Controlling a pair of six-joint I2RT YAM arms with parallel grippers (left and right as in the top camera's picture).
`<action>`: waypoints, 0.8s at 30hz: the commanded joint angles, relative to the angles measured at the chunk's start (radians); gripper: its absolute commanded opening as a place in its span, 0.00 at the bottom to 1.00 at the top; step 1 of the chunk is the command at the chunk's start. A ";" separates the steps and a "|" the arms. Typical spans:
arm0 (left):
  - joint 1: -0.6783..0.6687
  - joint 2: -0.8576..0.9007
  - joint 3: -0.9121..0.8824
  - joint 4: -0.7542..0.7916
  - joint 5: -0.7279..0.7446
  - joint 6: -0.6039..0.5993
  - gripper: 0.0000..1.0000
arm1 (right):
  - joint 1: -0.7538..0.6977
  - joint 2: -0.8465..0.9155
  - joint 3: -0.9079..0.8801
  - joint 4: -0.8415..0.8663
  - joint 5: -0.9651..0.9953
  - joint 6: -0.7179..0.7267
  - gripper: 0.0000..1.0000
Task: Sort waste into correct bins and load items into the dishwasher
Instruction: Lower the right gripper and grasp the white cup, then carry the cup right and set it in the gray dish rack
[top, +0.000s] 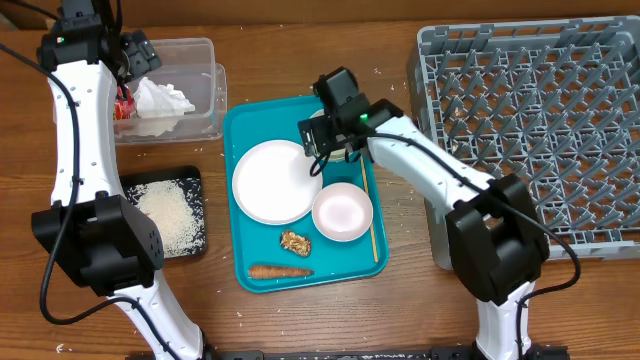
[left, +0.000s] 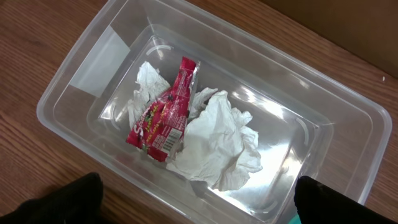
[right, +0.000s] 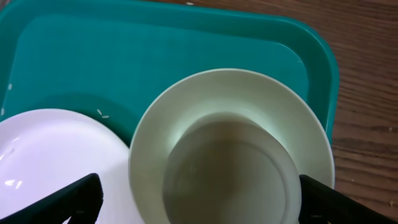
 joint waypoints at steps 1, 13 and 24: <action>-0.003 0.000 -0.002 0.002 -0.011 -0.021 1.00 | 0.010 0.015 0.019 0.012 0.105 0.054 1.00; -0.003 0.000 -0.002 0.002 -0.011 -0.021 1.00 | -0.009 0.026 0.017 0.013 0.105 0.080 0.70; -0.003 0.000 -0.002 0.002 -0.011 -0.021 1.00 | -0.008 0.051 0.016 0.013 0.097 0.102 0.70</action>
